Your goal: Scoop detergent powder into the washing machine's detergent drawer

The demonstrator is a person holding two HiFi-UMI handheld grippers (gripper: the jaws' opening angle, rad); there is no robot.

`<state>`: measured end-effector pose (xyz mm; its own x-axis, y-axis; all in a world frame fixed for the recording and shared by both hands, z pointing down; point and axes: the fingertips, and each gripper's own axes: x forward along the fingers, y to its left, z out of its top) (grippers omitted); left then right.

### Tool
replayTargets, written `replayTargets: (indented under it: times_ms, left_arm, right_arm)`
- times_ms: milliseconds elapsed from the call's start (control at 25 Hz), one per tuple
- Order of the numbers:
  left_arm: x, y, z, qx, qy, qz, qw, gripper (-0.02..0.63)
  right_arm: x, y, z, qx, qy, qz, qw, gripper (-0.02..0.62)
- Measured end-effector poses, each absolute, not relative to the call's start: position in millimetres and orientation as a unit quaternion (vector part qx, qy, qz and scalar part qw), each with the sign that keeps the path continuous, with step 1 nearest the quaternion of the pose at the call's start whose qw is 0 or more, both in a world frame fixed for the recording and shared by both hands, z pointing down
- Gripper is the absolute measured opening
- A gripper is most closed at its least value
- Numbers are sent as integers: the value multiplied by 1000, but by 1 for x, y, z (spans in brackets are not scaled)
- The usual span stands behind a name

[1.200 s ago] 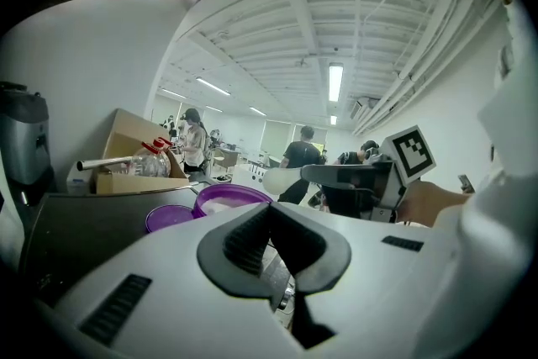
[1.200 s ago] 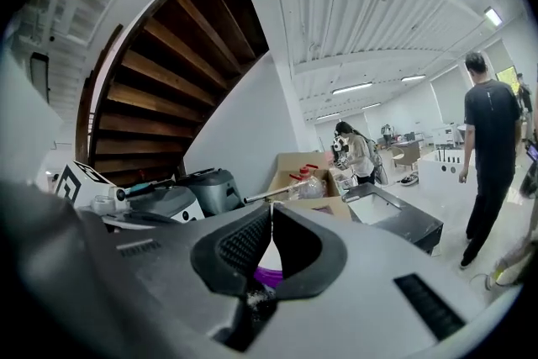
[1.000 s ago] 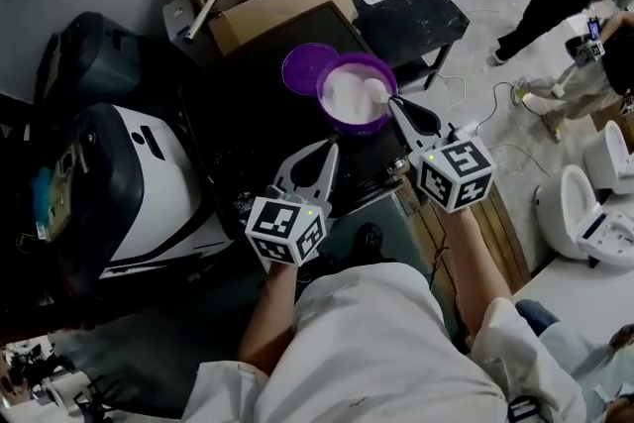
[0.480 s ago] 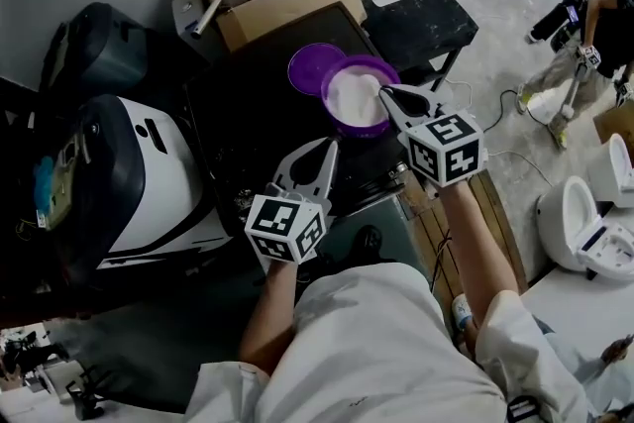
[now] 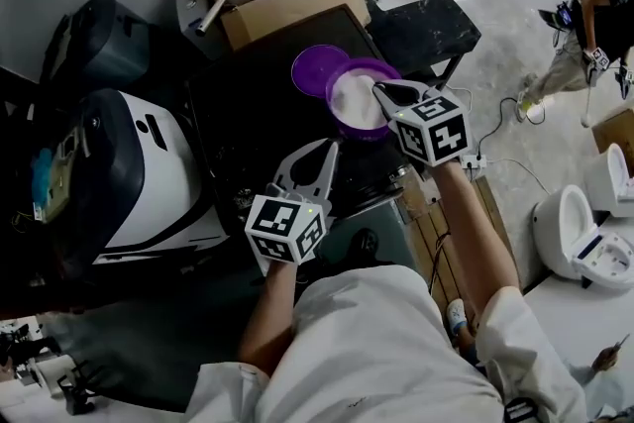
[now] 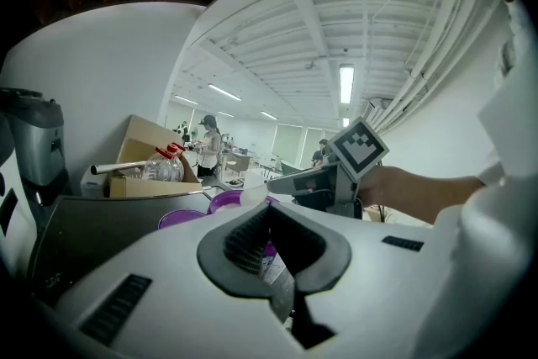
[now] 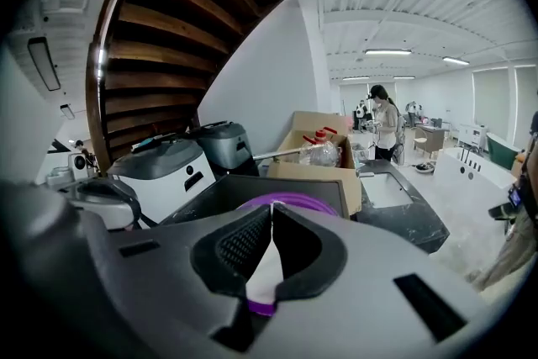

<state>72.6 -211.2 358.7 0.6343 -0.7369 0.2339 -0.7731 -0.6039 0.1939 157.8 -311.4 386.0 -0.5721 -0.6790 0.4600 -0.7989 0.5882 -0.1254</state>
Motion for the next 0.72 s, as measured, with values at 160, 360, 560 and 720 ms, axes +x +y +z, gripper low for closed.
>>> replayTargets:
  times_ms: [160, 360, 560, 720]
  left_arm:
    - [68, -212, 358, 891, -427, 63, 139, 18]
    - [62, -210, 360, 889, -430, 64, 140, 18]
    - [60, -211, 360, 889, -431, 63, 143, 18]
    - [57, -209, 363, 888, -431, 64, 145, 18]
  right_arm:
    - [156, -320, 391, 421, -867, 163, 211, 11]
    - [153, -329, 396, 414, -863, 150, 249, 9]
    - [147, -336, 398, 401, -860, 140, 282, 9]
    - [143, -340, 405, 392, -855, 137, 310, 9]
